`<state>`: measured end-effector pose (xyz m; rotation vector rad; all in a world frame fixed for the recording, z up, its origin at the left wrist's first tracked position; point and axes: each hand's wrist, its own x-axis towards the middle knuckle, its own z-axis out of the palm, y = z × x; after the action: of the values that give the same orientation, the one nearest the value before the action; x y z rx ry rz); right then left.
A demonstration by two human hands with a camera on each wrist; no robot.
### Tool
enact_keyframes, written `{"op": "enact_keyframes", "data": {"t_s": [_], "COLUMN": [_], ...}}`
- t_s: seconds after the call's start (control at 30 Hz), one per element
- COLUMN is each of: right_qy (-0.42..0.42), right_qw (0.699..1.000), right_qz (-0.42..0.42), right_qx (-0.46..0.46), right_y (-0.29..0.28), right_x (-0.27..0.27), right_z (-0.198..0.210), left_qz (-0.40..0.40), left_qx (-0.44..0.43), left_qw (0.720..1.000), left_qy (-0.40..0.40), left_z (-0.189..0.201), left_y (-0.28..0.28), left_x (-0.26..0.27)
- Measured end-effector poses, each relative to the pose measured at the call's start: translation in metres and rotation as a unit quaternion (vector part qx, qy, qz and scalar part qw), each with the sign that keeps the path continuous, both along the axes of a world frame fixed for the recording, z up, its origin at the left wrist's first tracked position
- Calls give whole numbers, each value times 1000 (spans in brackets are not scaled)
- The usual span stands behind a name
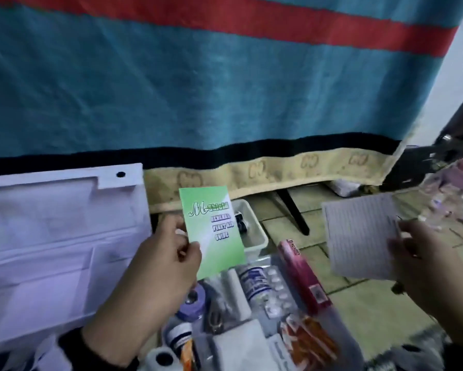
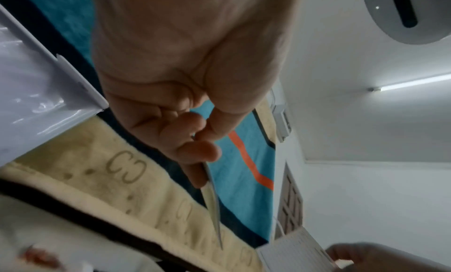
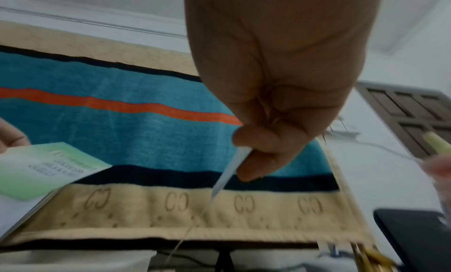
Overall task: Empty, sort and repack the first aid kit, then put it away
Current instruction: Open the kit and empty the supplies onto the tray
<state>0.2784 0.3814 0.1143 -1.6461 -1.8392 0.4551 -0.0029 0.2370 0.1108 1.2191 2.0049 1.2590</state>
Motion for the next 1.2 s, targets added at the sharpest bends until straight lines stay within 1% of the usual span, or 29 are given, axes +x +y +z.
{"op": "enact_keyframes", "data": {"t_s": [0.1, 0.2, 0.33, 0.4, 0.43, 0.53, 0.6, 0.7, 0.8, 0.87, 0.9, 0.93, 0.97, 1.0, 1.03, 1.07, 1.13, 1.17, 1.2], "right_qy": [-14, -38, -105, -145, -157, -157, -194, -247, -291, -337, -336, -294, -214, -115, -29, 18, 39, 44, 51], "right_qw": [996, 986, 969, 958, 953, 940, 928, 918, 911, 903, 908, 926, 948, 962, 962, 950, 927, 922, 924], "right_qz": [32, 83, 140, 166, 178, 211, 231, 243, 240, 231, 223, 220, 220, 229, 244, 266, 298, 299, 290], "right_qx": [-82, -141, -176, -182, -190, -216, -217, -191, -165, -135, -111, -91, -88, -95, -122, -162, -226, -240, -244], "right_y": [24, 36, 45, 49, 50, 52, 51, 49, 48, 47, 47, 45, 43, 37, 31, 25, 16, 13, 12], "right_x": [21, 22, 11, 4, 1, -9, -14, -18, -20, -19, -19, -18, -18, -18, -20, -23, -27, -29, -30], "right_z": [-28, -46, -58, -59, -58, -59, -63, -68, -64, -57, -50, -42, -34, -25, -16, -9, -6, -8, -8], "left_qz": [43, 87, 124, 137, 140, 137, 131, 123, 116, 94, 82, 72, 63, 52, 38, 19, -18, -31, -40], "left_qx": [-17, -26, -38, -43, -47, -51, -53, -47, -43, -44, -43, -40, -37, -33, -31, -29, -25, -24, -25], "left_qw": [999, 995, 989, 988, 987, 988, 989, 989, 989, 992, 993, 995, 996, 997, 998, 998, 999, 999, 999], "left_qy": [-25, -43, -66, -63, -58, -46, -52, -69, -80, -74, -67, -61, -56, -52, -50, -47, -36, -27, -18], "left_z": [-10, -17, -21, -24, -25, -26, -27, -31, -33, -33, -32, -31, -30, -29, -27, -25, -21, -20, -19], "left_y": [9, 13, 8, 6, 5, 4, 5, 8, 9, 10, 11, 12, 14, 17, 20, 24, 32, 36, 38], "left_x": [17, 34, 54, 59, 62, 68, 72, 76, 80, 83, 84, 85, 86, 88, 91, 95, 104, 108, 110]}}
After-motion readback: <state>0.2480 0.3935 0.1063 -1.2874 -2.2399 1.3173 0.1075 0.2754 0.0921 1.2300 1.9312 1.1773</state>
